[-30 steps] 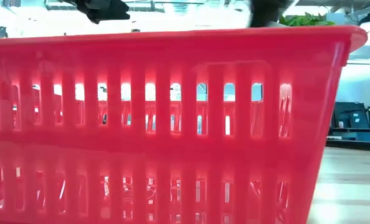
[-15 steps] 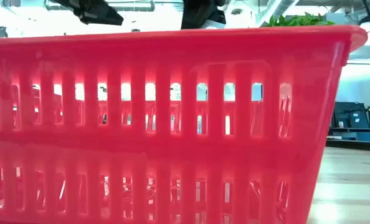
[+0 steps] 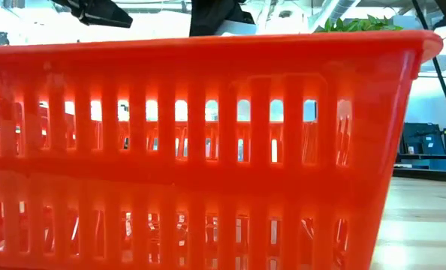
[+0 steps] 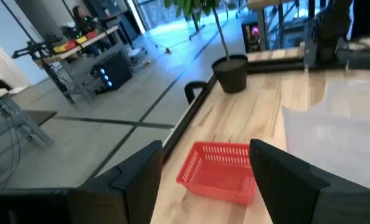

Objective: Stack baskets by color
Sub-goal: Stack the top right transparent bin on top of the top left transparent bin

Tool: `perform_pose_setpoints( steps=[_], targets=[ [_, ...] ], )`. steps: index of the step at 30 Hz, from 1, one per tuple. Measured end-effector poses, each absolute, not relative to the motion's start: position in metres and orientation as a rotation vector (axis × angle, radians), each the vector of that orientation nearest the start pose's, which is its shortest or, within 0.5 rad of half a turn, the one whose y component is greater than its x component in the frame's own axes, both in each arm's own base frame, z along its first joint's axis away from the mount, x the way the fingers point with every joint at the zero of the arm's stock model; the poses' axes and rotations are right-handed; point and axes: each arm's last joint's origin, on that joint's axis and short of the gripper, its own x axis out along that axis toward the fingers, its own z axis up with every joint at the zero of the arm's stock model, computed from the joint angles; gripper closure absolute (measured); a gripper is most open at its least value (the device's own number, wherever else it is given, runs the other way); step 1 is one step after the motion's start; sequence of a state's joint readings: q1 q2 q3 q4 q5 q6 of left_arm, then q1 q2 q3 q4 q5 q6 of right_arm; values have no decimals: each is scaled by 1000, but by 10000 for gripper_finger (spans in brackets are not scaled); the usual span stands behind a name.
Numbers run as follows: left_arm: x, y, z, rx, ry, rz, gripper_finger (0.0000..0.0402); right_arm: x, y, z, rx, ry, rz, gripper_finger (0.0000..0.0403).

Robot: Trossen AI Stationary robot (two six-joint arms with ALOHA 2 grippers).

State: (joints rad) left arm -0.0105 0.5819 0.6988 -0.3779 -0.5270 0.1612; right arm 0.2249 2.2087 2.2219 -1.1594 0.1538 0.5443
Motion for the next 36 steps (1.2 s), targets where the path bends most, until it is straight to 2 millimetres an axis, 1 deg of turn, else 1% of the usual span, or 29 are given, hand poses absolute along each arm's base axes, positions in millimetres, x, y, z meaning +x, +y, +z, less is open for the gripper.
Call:
perform_pose_setpoints(
  steps=[2, 9, 12, 17, 24, 31, 36],
  targets=[
    [124, 13, 314, 224, 289, 484, 174, 450, 100, 288, 273, 1118, -252, 402],
    [126, 13, 313, 217, 294, 468, 174, 455, 111, 264, 238, 1187, -249, 402],
    [126, 13, 312, 215, 298, 465, 174, 455, 112, 256, 220, 1232, -243, 402],
    [126, 12, 313, 206, 292, 462, 174, 450, 112, 255, 211, 1296, -197, 402],
    [126, 12, 313, 178, 281, 465, 174, 445, 106, 254, 201, 1396, -113, 402],
    [126, 12, 313, 169, 279, 466, 174, 447, 103, 255, 186, 1383, -90, 400],
    [126, 12, 313, 163, 278, 467, 174, 448, 103, 255, 132, 1368, -41, 373]
  ],
)
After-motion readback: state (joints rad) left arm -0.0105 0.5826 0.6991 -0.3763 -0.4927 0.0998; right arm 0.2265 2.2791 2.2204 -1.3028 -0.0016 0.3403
